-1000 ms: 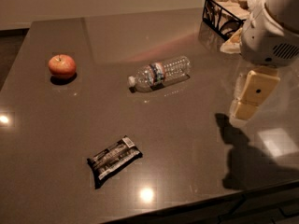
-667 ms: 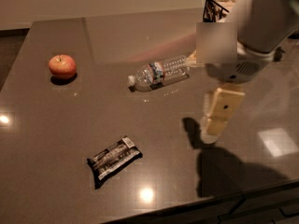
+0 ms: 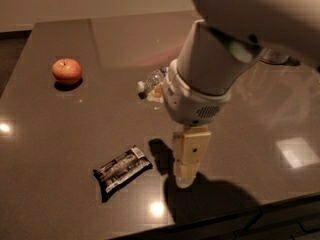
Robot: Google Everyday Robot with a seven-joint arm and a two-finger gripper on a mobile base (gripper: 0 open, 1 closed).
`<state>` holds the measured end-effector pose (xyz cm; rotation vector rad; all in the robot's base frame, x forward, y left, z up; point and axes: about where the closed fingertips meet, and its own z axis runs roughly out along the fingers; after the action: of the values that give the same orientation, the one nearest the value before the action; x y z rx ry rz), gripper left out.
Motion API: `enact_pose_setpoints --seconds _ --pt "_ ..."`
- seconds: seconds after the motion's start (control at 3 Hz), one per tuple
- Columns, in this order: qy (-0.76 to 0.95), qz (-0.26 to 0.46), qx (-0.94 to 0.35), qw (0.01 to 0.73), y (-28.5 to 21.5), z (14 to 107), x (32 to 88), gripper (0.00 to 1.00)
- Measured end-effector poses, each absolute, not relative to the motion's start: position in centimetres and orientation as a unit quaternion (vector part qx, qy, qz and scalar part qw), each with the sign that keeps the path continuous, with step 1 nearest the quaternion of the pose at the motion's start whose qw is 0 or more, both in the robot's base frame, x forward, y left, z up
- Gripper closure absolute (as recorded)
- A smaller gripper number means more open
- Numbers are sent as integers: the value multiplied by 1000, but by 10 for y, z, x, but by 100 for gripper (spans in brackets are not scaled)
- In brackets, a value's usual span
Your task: Move rxbar chocolate near apple
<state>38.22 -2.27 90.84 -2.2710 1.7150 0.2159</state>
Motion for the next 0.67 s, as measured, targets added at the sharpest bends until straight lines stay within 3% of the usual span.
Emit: enact_pose_setpoints --seconds 0.67 --pt "520 88 -843 104 48 859 359 0"
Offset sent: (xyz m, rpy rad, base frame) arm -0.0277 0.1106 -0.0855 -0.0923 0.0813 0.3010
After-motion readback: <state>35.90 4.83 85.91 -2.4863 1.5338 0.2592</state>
